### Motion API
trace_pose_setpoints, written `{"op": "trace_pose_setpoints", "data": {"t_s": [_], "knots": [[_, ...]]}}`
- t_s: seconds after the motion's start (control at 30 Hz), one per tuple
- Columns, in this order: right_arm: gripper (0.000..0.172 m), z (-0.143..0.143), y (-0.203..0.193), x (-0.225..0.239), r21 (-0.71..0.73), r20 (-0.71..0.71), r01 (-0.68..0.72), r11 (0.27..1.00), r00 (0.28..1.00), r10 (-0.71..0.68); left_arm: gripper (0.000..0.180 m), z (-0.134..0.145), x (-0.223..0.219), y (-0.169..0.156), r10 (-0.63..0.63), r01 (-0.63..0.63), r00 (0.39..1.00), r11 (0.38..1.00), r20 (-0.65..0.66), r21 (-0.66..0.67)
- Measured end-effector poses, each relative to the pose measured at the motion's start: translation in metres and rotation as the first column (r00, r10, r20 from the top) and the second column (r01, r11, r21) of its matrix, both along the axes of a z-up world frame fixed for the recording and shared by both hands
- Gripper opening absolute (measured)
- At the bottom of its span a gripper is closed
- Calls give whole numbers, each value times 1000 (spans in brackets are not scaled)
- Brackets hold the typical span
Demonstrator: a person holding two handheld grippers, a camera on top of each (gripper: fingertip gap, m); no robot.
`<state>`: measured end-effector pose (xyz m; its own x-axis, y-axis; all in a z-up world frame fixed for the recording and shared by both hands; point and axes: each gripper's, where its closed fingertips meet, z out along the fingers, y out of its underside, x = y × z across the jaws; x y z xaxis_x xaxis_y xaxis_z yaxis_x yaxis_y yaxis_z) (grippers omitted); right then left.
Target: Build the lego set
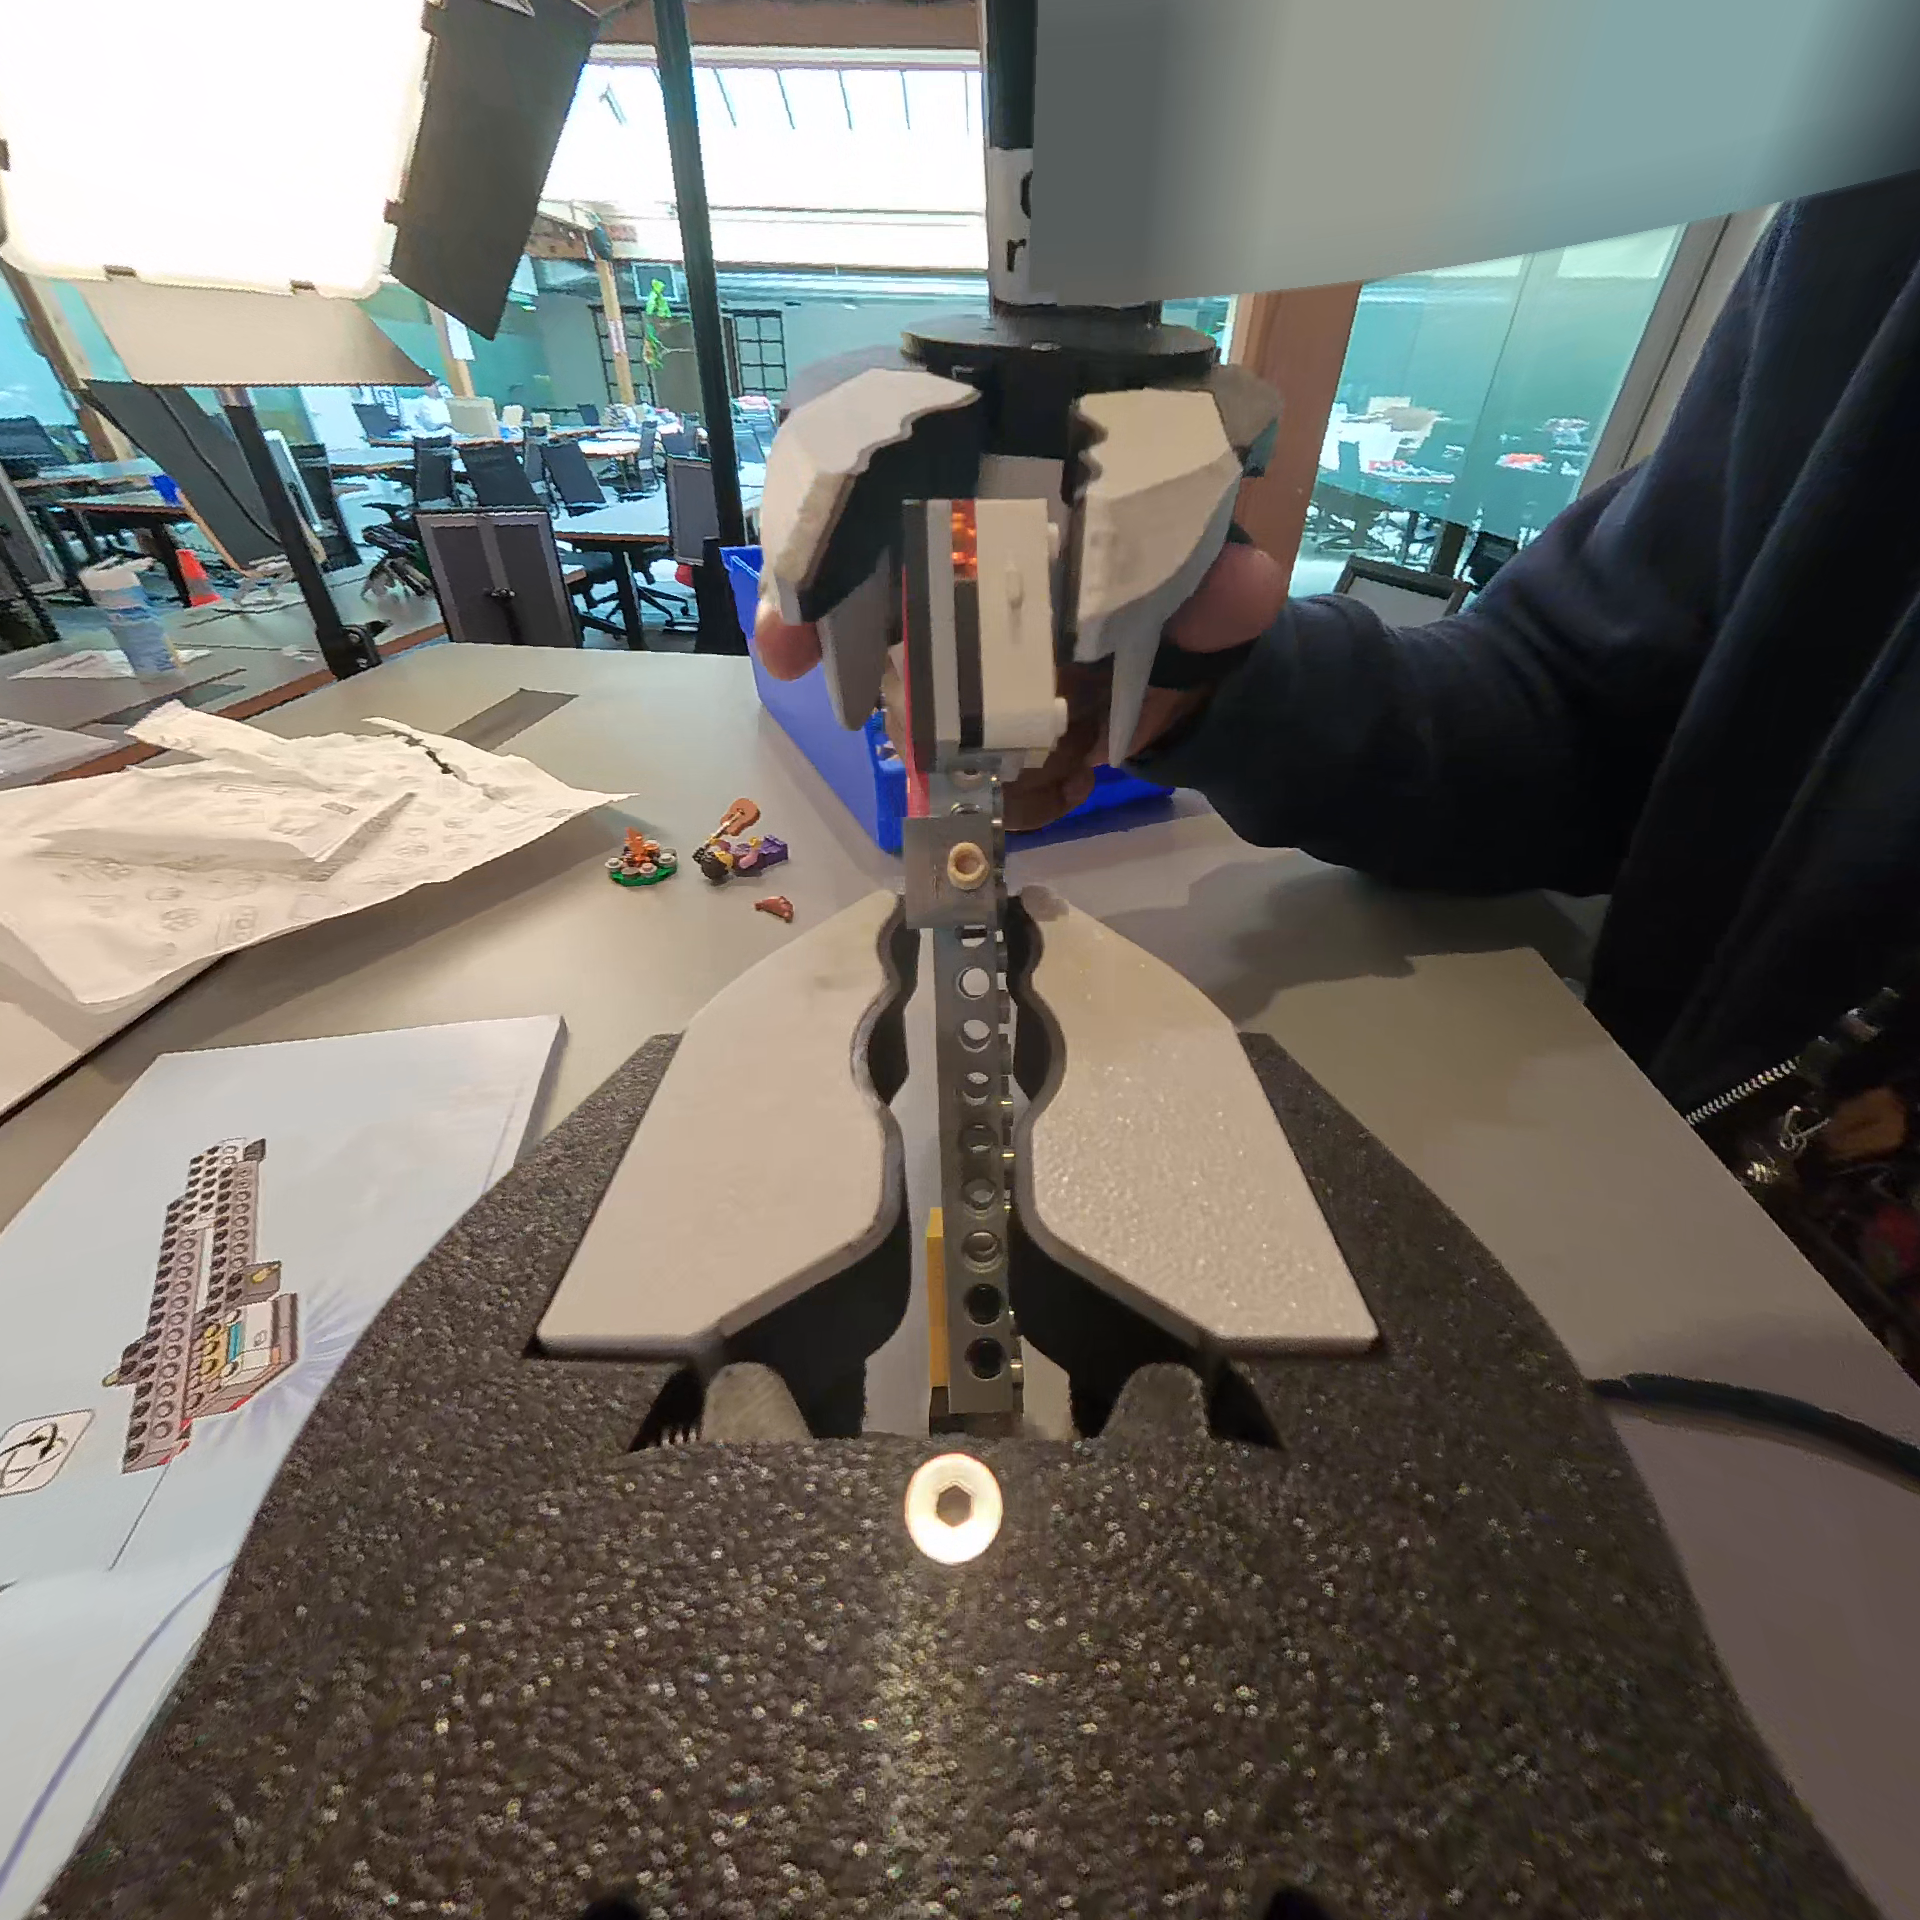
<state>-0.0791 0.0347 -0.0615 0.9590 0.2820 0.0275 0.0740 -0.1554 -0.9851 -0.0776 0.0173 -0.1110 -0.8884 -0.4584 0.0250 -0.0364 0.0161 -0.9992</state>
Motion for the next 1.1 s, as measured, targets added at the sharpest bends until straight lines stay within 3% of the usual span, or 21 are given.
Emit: {"op": "trace_pose_setpoints", "data": {"t_s": [0.1, 0.33, 0.7, 0.93, 1.1], "knots": [[27, -3, -2, -4, -19, 6, -24, 1000, 1000, 24, 15, -1, -1, -1, -8, 8, 1000, 1000, 2, 9], [25, -2, -3, -6, -11, -8, -46, 999, 999, 46, 15, 0, -3, -1, -15, 15, 1000, 1000, 19, 8], [24, -2, -2, -9, 11, 3, -59, 998, 998, 59, 15, 1, -5, -1, -30, 29, 999, 1000, 20, 0], [35, -1, -6, -3, -22, 22, -14, 1000, 1000, 15, 15, 4, -6, 0, -31, 32, 999, 999, 27, -23], [32, -6, -7, -6, -60, 33, -24, 998, 999, 26, 15, 4, -5, 1, -28, 28, 999, 999, 27, -18]]}}
